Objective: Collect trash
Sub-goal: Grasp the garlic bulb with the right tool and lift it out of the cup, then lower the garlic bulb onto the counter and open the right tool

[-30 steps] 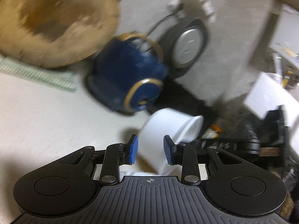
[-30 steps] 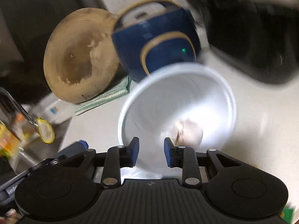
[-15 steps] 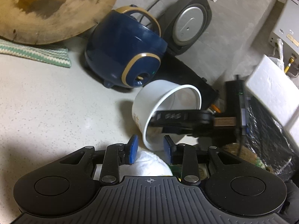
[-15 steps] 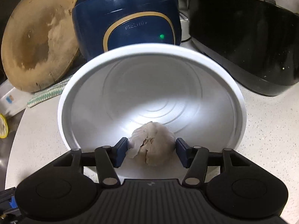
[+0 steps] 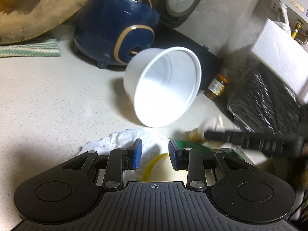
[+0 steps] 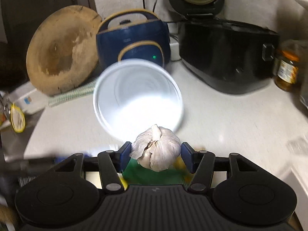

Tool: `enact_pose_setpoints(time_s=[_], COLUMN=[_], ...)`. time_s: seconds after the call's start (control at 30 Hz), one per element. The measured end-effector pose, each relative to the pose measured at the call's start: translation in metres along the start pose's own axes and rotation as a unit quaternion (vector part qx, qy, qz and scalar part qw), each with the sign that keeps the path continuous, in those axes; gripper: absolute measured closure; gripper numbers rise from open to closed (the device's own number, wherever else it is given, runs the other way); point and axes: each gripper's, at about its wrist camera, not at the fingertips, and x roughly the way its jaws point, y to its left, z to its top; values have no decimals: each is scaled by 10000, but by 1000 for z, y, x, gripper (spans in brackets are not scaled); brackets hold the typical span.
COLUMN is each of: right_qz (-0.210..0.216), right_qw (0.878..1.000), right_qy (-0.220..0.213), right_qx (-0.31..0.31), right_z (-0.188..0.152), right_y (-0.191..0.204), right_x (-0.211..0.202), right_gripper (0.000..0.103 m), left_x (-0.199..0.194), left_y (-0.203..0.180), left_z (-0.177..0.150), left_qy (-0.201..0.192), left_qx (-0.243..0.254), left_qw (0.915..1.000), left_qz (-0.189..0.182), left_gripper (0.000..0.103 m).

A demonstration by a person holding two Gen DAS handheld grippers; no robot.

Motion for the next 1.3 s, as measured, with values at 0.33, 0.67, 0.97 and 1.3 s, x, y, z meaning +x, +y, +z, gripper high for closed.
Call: enact_pose_setpoints(time_s=[0.33,0.67,0.97,1.3], right_qz=[-383,-121,-81,-41], right_qw=[9977,9964,9962,9956], right_qy=[-25,-468,-243,-460], right_qx=[-566,-699,-827,-820], right_z=[-34,-37,-83,-86], right_y=[14,28,47,48], right_x=[3,-42,-15,-21], right_gripper=[44,28,32,34], left_x=[3,2,5,10], left_y=[7,1,-9,-19], left_z=[-2,-2,-5,-9], left_qy=[105,142,475,562], left_qx=[-237,-117,-73,313], left_qw=[9996,9997,9966,9966], left_qz=[-69,-168,-666,-523], left_gripper=[69,69,71,74])
